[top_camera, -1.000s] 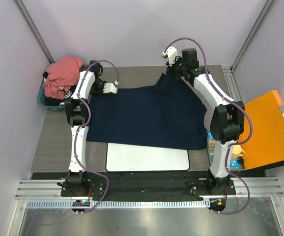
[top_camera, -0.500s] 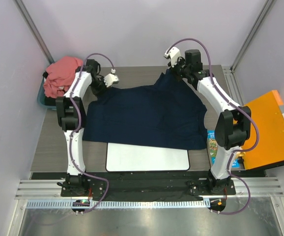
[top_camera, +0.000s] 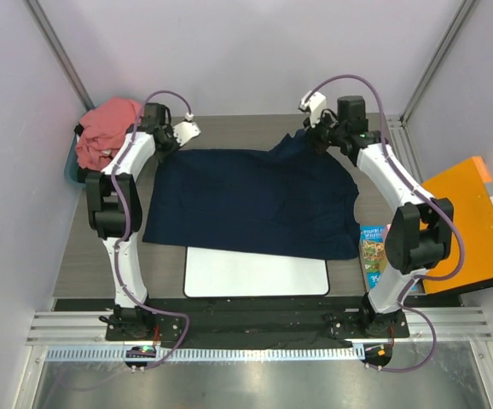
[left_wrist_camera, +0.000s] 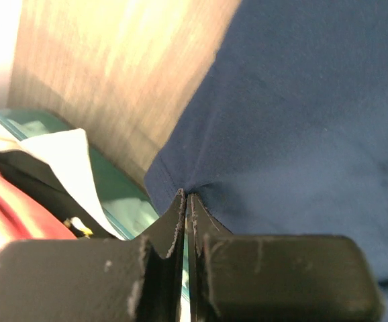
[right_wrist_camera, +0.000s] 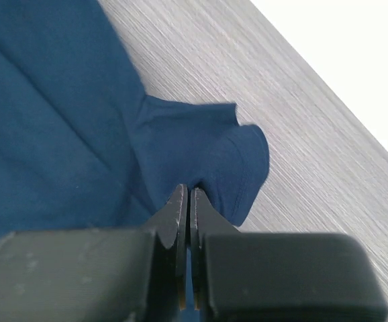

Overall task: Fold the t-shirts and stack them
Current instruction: Fold the tshirt

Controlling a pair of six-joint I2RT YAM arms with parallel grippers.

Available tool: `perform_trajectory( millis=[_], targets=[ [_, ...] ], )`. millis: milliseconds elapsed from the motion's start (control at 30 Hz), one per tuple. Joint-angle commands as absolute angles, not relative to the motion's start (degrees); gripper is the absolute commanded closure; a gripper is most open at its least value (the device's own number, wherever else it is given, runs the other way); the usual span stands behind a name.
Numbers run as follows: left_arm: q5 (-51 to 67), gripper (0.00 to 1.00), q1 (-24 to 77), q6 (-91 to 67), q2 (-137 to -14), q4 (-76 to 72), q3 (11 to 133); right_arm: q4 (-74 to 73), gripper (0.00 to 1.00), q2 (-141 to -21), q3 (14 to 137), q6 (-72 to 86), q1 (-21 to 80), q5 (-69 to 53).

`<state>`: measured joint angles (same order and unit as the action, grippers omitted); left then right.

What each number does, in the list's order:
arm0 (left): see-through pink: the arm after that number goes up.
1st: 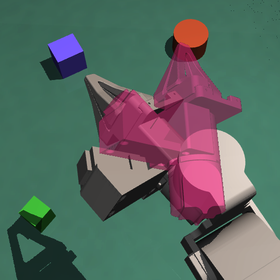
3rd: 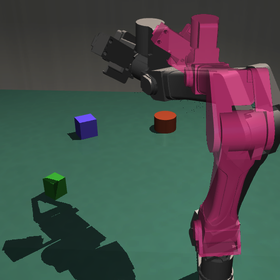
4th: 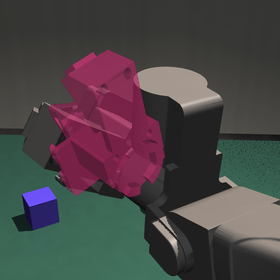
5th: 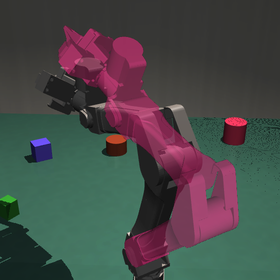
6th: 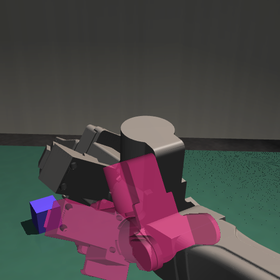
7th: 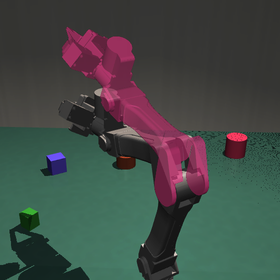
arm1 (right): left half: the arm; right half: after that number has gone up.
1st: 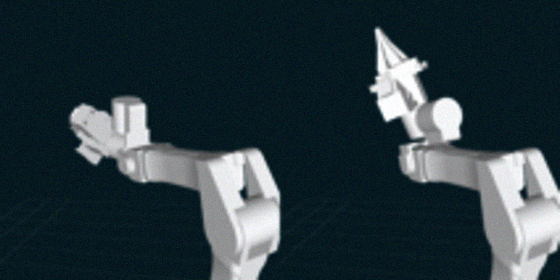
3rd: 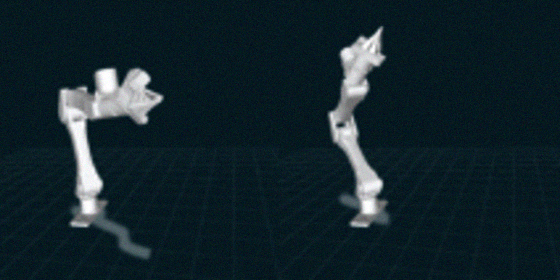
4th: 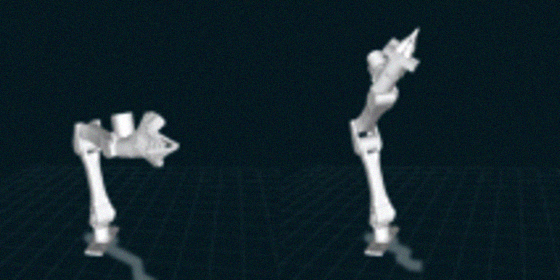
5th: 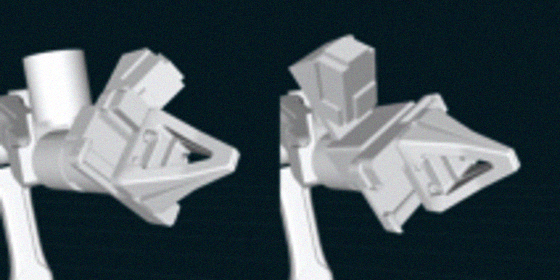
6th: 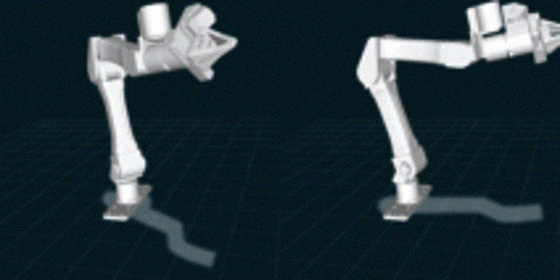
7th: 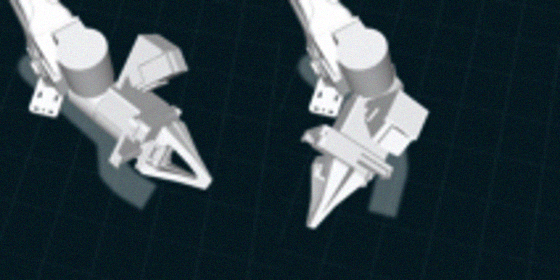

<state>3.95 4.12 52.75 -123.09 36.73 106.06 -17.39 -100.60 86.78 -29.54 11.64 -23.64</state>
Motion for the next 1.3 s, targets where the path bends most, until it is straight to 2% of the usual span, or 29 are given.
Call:
perform_trajectory(
  millis=[0,133,567,833,1267],
  targets=[
    [1.8,1.0,4.3,57.4,-116.5,33.3,101.6,-23.7,0.99,-93.8,89.1,-29.0,9.2,-33.8],
    [0.4,1.0,4.2,61.9,-113.7,30.2,94.6,-33.6,0.99,-91.8,89.1,-34.5,8.0,-38.3],
    [-0.9,1.0,3.3,68.9,-108.5,29.2,88.9,-60.4,0.99,-90.5,87.5,-55.4,7.8,-40.8],
    [3.0,1.0,3.3,76.2,-104.6,38.2,84.1,-64.3,0.99,-89.5,86.2,-60.4,7.8,-39.4],
    [2.8,1.0,3.3,82.2,-104.9,43.3,82.5,-69.3,0.99,-88.5,82.7,-66.4,10.5,-37.4]
  ],
)
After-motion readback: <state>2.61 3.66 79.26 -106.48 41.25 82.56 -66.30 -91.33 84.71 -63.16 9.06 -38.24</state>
